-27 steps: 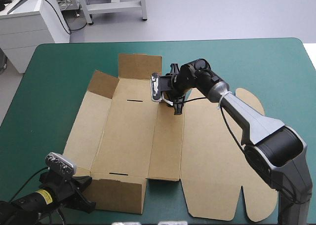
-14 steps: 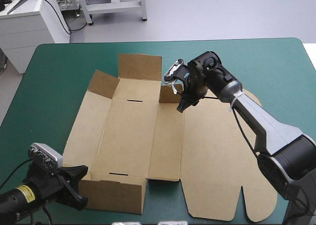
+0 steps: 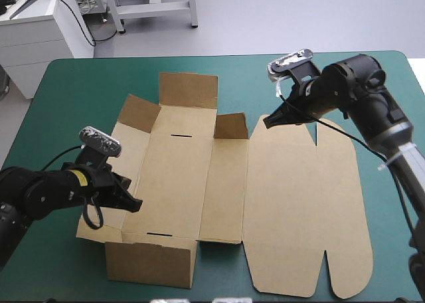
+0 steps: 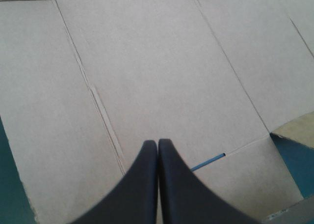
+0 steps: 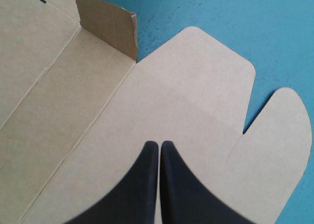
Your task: Fold the box
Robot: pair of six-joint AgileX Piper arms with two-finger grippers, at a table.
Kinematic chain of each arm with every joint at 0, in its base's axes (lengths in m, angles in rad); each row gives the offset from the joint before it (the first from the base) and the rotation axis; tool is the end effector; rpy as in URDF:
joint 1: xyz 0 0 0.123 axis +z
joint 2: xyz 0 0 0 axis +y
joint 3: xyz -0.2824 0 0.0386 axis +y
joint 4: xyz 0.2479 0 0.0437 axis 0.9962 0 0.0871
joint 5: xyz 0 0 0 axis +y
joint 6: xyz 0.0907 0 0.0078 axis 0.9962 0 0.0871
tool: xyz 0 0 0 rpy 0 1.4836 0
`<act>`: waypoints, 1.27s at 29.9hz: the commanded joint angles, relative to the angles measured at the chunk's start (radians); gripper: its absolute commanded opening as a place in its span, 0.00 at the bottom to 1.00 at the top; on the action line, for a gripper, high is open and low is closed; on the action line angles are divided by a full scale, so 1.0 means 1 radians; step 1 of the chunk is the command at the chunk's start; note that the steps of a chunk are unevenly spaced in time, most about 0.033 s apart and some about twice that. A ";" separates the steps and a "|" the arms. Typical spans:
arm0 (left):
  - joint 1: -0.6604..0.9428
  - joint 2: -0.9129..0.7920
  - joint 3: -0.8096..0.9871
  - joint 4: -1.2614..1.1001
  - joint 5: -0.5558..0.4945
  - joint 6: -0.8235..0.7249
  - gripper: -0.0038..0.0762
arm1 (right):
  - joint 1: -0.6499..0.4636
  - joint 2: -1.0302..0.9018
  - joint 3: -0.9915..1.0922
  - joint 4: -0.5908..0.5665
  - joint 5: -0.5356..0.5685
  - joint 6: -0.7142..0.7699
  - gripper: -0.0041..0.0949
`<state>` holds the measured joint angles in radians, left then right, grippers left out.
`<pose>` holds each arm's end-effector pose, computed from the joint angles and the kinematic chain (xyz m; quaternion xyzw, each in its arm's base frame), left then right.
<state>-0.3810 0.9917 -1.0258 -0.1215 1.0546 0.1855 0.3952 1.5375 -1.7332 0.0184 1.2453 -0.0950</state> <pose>0.1617 -0.0751 0.3600 0.2535 0.9134 -0.0898 0.3055 0.2908 0.1230 0.4228 -0.2313 0.9256 0.0539 0.2948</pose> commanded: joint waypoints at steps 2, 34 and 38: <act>0.002 0.069 -0.113 0.023 -0.027 -0.003 0.05 | -0.008 -0.169 0.108 0.019 0.005 0.000 0.02; 0.852 0.334 -0.222 -0.696 0.183 0.551 0.06 | -0.008 -1.030 0.691 0.033 0.005 0.083 0.02; 0.889 0.351 -0.222 -0.655 0.090 0.500 0.07 | -0.008 -1.086 0.724 0.068 0.005 0.103 0.02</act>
<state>0.4853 1.3590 -1.2161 -0.7436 1.2070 0.7150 0.3933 0.4717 -1.0080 0.0570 1.2474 0.0000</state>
